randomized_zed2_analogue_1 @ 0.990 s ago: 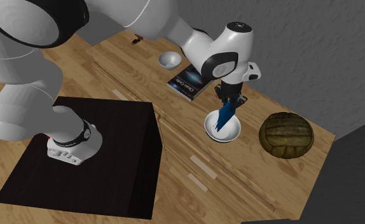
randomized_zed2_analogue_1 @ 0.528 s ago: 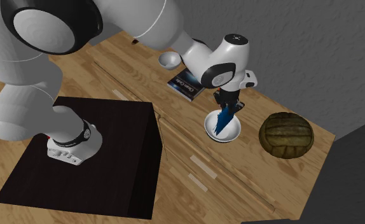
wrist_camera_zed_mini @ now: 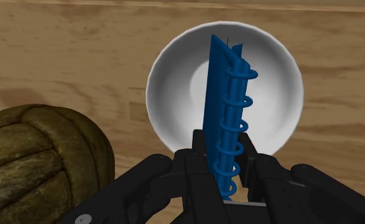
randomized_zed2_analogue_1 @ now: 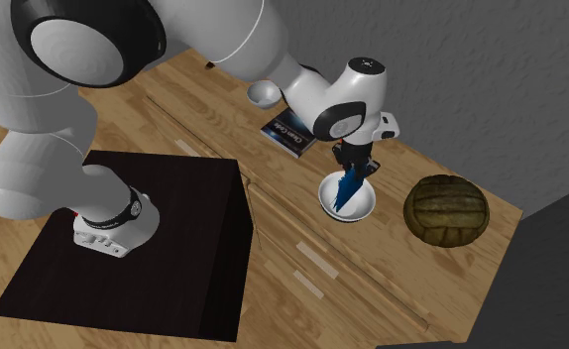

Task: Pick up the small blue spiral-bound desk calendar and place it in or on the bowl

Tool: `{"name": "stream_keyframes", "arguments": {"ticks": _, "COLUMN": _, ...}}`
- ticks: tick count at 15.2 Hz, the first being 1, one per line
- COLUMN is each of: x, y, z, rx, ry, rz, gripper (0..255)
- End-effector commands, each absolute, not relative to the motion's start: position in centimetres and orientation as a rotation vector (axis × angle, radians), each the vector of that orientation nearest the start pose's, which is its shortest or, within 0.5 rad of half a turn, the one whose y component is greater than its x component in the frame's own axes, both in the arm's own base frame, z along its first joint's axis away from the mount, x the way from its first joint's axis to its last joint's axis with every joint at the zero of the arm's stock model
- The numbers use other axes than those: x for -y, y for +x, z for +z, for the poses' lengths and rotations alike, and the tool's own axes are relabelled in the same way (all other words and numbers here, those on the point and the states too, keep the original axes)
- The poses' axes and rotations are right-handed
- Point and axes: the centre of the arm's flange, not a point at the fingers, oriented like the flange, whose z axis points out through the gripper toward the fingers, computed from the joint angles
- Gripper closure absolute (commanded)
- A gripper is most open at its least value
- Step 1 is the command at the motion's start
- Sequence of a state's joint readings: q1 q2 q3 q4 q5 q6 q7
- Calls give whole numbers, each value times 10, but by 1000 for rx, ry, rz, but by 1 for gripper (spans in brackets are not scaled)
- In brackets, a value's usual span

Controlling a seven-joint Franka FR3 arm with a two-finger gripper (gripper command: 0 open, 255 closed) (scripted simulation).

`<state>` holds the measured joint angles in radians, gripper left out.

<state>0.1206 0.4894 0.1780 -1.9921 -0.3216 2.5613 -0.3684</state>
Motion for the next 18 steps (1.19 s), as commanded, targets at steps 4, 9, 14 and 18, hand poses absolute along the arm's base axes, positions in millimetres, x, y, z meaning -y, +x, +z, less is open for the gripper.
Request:
{"name": "stream_keyframes", "arguments": {"ticks": 4, "x": -183, "y": 591, "z": 226, "rx": 1418, "ry": -2921, "rz": -150, "gripper": 0}}
{"name": "stream_keyframes", "arguments": {"ticks": 9, "x": -185, "y": 586, "z": 265, "rx": 1418, "ry": -2921, "rz": -150, "gripper": 0}}
{"name": "stream_keyframes", "arguments": {"ticks": 14, "x": -186, "y": 585, "z": 275, "rx": 1418, "ry": -2921, "rz": -150, "gripper": 0}}
{"name": "stream_keyframes", "arguments": {"ticks": 18, "x": -186, "y": 585, "z": 275, "rx": 1418, "ry": -2921, "rz": -150, "gripper": 0}}
